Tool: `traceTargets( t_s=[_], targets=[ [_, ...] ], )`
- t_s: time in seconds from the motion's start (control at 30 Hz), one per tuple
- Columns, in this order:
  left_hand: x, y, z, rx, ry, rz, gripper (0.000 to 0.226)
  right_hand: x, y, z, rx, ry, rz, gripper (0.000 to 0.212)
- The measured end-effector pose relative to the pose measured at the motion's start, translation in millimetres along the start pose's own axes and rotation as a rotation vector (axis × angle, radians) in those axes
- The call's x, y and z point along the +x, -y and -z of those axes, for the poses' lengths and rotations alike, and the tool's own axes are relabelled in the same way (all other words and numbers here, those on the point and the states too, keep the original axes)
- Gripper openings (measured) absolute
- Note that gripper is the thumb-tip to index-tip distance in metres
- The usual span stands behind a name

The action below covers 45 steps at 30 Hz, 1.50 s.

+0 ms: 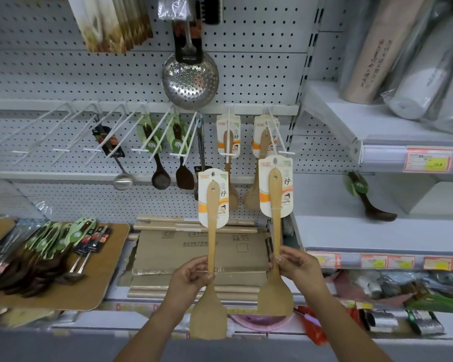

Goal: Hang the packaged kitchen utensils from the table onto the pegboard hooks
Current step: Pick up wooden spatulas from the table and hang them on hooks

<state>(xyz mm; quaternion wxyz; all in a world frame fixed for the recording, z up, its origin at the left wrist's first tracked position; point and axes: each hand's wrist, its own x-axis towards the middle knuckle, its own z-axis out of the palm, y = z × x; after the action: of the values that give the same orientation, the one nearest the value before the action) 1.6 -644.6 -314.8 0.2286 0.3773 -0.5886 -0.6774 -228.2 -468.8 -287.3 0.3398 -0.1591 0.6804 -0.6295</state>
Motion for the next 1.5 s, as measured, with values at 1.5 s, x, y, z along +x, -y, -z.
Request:
traceTargets(
  t_s=[1.5],
  targets=[
    [13, -9, 1, -0.03, -0.026, 0.007, 0.039, 159, 54, -19, -0.292, -0.185, -0.153, 0.018]
  ],
)
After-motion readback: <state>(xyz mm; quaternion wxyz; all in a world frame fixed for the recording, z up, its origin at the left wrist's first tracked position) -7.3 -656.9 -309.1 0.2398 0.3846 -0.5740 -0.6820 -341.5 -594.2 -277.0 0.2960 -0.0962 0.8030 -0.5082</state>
